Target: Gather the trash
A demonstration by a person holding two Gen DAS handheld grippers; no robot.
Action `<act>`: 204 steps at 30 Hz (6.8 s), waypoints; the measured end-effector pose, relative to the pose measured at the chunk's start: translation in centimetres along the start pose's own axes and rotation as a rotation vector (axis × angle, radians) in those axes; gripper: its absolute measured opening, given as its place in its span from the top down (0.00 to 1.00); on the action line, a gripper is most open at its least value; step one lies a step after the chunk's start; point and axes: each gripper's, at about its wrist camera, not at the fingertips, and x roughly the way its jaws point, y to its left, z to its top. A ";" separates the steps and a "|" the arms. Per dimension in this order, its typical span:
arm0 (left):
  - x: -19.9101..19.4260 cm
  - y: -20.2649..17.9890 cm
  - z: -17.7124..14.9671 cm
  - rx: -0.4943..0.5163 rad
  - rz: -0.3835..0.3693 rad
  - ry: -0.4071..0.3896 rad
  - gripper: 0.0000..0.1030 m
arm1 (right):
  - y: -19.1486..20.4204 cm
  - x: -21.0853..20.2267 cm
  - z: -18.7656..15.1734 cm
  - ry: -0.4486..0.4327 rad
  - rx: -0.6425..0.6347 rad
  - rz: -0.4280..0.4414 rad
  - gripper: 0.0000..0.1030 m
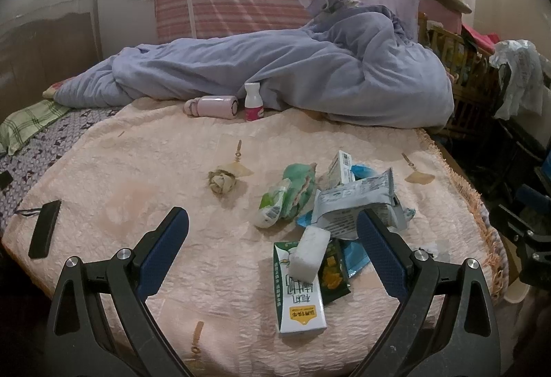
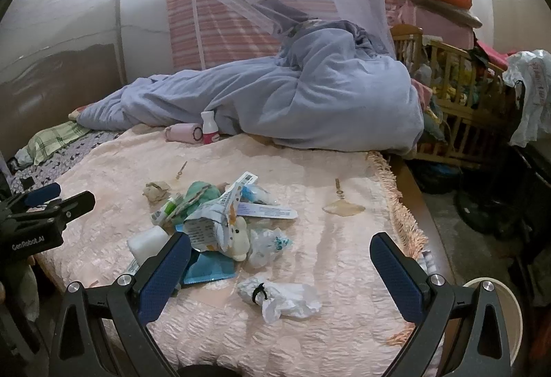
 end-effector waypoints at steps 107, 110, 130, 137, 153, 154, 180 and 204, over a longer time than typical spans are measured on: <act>7.9 -43.5 -1.6 0.367 -0.859 0.434 0.46 | -35.3 -3.0 -16.7 0.293 0.526 -0.282 0.61; 7.9 -43.6 -1.5 0.366 -0.843 0.428 0.46 | -36.0 -3.3 -17.0 0.269 0.578 -0.275 0.51; 5.7 -31.2 -2.3 0.399 -0.458 0.250 0.46 | -26.2 -0.7 -13.3 0.291 0.431 -0.163 0.40; 5.5 -26.2 -1.8 0.352 -0.394 0.223 0.46 | -21.4 1.1 -10.5 0.287 0.352 -0.101 0.38; 7.0 -10.9 -1.2 0.176 -0.195 0.239 0.46 | -11.5 6.0 -6.5 0.326 0.198 0.067 0.34; 7.3 -9.6 -1.1 0.160 -0.176 0.243 0.46 | -10.9 6.4 -6.4 0.330 0.186 0.077 0.34; 18.2 1.2 0.7 -0.073 -0.143 0.364 0.46 | -3.0 18.8 -1.8 0.422 0.044 0.264 0.34; 14.6 3.1 2.2 -0.144 -0.231 0.315 0.87 | -6.2 11.9 -2.7 0.286 0.073 0.254 0.84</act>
